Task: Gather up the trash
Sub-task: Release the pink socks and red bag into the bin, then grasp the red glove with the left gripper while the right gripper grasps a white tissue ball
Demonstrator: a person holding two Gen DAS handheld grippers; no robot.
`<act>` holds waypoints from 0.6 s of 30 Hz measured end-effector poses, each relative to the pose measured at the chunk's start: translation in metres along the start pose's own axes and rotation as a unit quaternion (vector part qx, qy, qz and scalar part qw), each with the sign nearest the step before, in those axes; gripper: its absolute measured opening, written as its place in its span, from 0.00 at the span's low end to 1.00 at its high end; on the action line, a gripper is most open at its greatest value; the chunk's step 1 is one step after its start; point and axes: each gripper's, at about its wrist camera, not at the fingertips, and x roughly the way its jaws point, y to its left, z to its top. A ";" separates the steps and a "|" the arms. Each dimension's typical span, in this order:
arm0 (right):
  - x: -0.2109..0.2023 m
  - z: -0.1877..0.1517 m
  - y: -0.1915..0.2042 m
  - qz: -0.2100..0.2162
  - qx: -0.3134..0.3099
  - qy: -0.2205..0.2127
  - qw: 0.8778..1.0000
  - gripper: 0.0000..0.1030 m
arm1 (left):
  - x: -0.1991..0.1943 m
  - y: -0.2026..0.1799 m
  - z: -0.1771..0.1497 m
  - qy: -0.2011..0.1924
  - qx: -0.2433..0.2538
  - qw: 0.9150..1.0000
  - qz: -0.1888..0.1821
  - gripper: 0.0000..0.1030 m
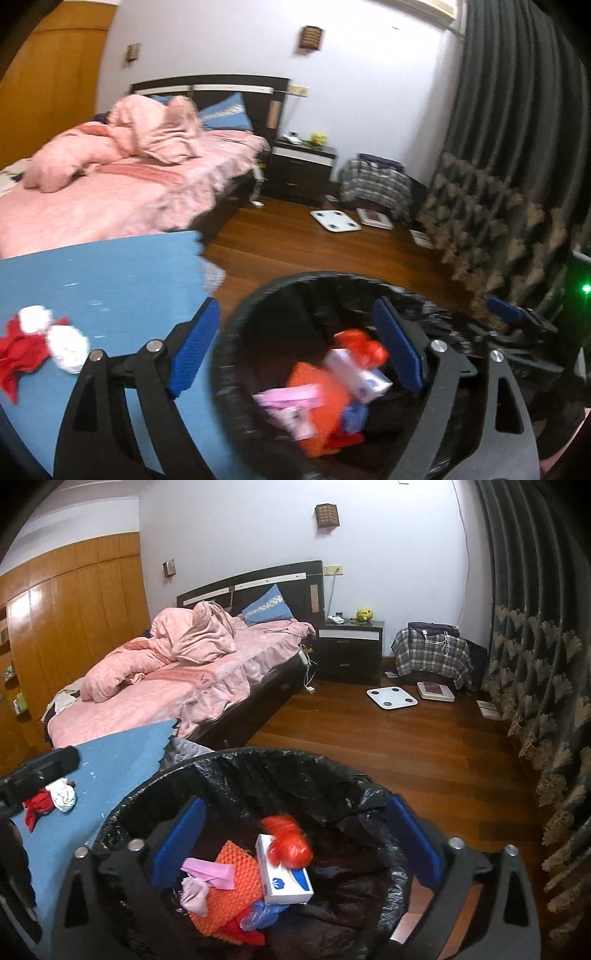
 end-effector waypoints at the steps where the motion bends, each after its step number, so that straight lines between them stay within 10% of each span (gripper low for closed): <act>1: 0.000 0.000 0.003 0.004 -0.002 0.001 1.000 0.94 | -0.006 0.011 -0.001 -0.002 -0.006 1.000 0.013 0.84; 18: 0.015 0.006 0.165 0.106 -0.092 0.020 0.990 0.94 | -0.102 0.167 -0.039 -0.018 -0.078 0.973 0.217 0.90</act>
